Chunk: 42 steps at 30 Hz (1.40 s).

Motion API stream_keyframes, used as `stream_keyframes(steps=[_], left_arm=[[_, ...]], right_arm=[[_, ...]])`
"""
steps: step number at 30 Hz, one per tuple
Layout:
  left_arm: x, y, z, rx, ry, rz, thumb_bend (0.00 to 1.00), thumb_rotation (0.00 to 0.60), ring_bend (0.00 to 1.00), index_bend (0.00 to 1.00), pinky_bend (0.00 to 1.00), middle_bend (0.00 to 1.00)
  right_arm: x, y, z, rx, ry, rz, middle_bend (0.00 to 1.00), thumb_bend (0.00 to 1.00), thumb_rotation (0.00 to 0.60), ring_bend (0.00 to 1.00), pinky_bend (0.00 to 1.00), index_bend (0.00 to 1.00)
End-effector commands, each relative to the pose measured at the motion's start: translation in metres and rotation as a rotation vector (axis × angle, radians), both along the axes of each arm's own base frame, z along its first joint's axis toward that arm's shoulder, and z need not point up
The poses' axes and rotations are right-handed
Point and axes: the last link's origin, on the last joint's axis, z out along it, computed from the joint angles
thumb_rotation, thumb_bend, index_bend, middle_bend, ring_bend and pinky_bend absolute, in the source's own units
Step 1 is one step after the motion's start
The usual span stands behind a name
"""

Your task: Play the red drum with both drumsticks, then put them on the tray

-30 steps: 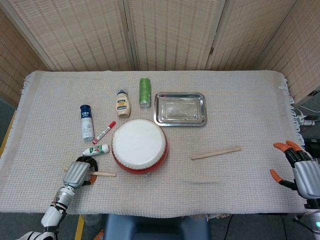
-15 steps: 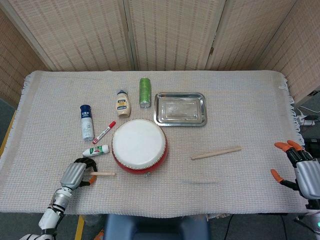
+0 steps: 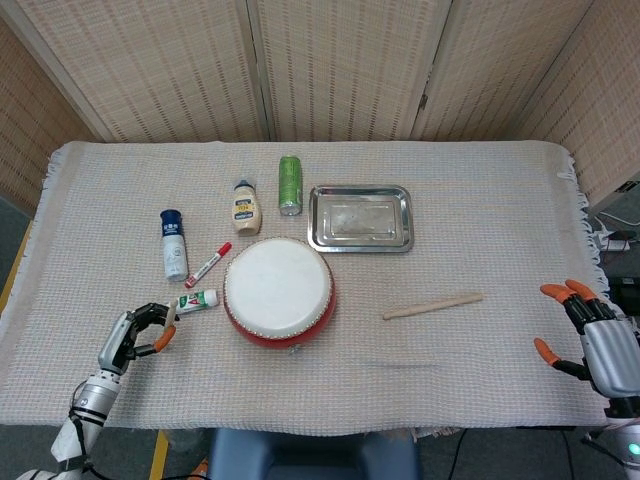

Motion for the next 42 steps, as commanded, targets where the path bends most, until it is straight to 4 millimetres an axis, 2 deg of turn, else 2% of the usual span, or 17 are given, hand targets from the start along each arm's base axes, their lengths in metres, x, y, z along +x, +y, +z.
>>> stream_keyframes(steps=[1, 14, 18, 23, 28, 31, 34, 42], left_arm=[[-0.02, 0.002, 0.02, -0.1, -0.403, 0.092, 0.48, 0.6, 0.4, 0.56, 0.45, 0.46], [-0.038, 0.009, 0.002, -0.221, -0.737, 0.246, 0.49, 0.6, 0.45, 0.5, 0.49, 0.48], [-0.042, 0.011, -0.002, -0.231, -0.74, 0.26, 0.49, 0.6, 0.45, 0.46, 0.48, 0.48], [-0.042, 0.012, -0.005, -0.216, -0.728, 0.256, 0.49, 0.6, 0.45, 0.36, 0.46, 0.48], [-0.038, 0.012, -0.004, -0.189, -0.703, 0.244, 0.49, 0.6, 0.45, 0.34, 0.47, 0.48], [-0.035, 0.011, -0.005, -0.16, -0.64, 0.225, 0.49, 0.6, 0.49, 0.39, 0.53, 0.51], [-0.031, 0.008, -0.006, -0.103, -0.568, 0.199, 0.49, 0.6, 0.57, 0.5, 0.63, 0.59], [-0.017, -0.003, -0.005, -0.007, -0.409, 0.121, 0.43, 0.6, 0.64, 0.61, 0.68, 0.67]], right_arm=[[0.0, -0.001, 0.0, 0.004, 0.0, -0.001, 0.2, 0.19, 0.6, 0.09, 0.25, 0.22], [0.0, -0.003, -0.001, 0.012, -0.002, -0.011, 0.2, 0.19, 0.6, 0.09, 0.25, 0.22], [-0.001, -0.004, -0.001, 0.009, -0.002, -0.013, 0.2, 0.19, 0.6, 0.09, 0.25, 0.22], [-0.001, -0.005, -0.001, 0.013, -0.003, -0.012, 0.2, 0.19, 0.6, 0.09, 0.25, 0.22], [-0.001, -0.005, -0.001, 0.011, -0.006, -0.01, 0.2, 0.19, 0.6, 0.09, 0.25, 0.22], [-0.002, -0.005, -0.001, 0.011, -0.01, -0.01, 0.2, 0.19, 0.6, 0.09, 0.25, 0.22], [-0.002, -0.005, 0.0, 0.009, -0.01, -0.009, 0.2, 0.19, 0.6, 0.09, 0.25, 0.22], [0.0, -0.004, 0.0, 0.009, -0.014, 0.0, 0.2, 0.19, 0.6, 0.09, 0.25, 0.22]])
